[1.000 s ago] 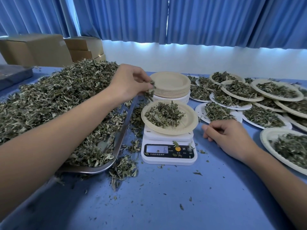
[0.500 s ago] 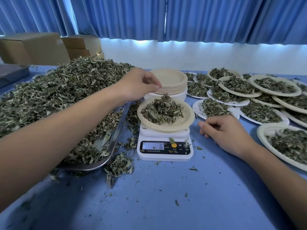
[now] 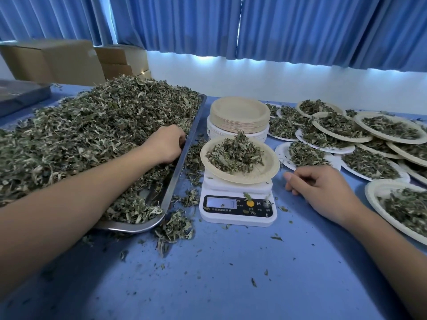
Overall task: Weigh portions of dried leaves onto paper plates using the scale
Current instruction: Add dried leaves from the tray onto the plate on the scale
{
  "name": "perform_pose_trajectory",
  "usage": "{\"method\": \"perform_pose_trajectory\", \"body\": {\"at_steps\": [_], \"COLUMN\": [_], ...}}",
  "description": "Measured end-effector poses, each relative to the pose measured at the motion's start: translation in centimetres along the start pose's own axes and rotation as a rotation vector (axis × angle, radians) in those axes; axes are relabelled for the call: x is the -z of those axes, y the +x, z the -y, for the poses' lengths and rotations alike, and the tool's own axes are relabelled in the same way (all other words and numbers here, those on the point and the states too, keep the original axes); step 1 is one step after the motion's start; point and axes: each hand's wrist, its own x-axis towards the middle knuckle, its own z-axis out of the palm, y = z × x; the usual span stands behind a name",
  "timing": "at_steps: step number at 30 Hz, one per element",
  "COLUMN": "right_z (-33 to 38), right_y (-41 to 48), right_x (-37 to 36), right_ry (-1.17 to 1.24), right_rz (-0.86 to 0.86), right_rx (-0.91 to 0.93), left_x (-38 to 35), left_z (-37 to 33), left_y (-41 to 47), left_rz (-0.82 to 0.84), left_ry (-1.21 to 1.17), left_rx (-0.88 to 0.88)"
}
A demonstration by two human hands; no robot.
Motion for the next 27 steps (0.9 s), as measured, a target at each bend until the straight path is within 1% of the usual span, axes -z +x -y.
{"method": "perform_pose_trajectory", "body": {"at_steps": [5,7,9,10,12,13,15,18,20,22,24,27], "right_z": [0.2,0.4,0.5,0.6,0.8,1.0,1.4,1.9,2.2,2.5,2.7,3.0], "right_y": [-0.1,-0.1,-0.1,-0.1,0.0,0.1,0.3,0.5,0.6,0.5,0.5,0.6], "right_x": [0.0,0.0,0.0,-0.1,-0.4,-0.7,-1.3,-1.9,-2.1,-2.2,-2.2,-2.0], "right_ry": [0.026,0.046,0.07,0.091,0.17,0.223,0.334,0.477,0.547,0.601,0.652,0.731], "right_rz": [-0.003,-0.011,-0.017,-0.025,-0.06,-0.078,-0.107,-0.129,-0.125,-0.114,-0.118,-0.144], "right_rx": [-0.005,-0.016,-0.029,-0.035,-0.057,-0.077,-0.117,-0.163,-0.2,-0.229,-0.26,-0.307], "left_x": [-0.2,-0.1,0.3,0.5,0.8,0.9,0.7,0.2,0.1,0.2,0.3,0.4], "left_z": [0.1,-0.1,-0.8,-1.2,-2.2,-2.7,-3.4,-4.1,-4.3,-4.4,-4.5,-5.1], "left_y": [-0.3,-0.5,-0.6,-0.7,-0.9,-1.0,-1.5,-2.2,-2.4,-2.5,-2.3,-2.2], "left_rz": [-0.053,-0.184,-0.344,-0.398,-0.444,-0.429,-0.335,-0.204,-0.172,-0.144,-0.126,-0.142], "left_ry": [-0.052,-0.108,-0.24,-0.326,-0.448,-0.468,-0.461,-0.389,-0.314,-0.29,-0.329,-0.409], "left_rx": [0.013,-0.002,-0.039,-0.06,-0.109,-0.138,-0.188,-0.271,-0.305,-0.309,-0.301,-0.286]}}
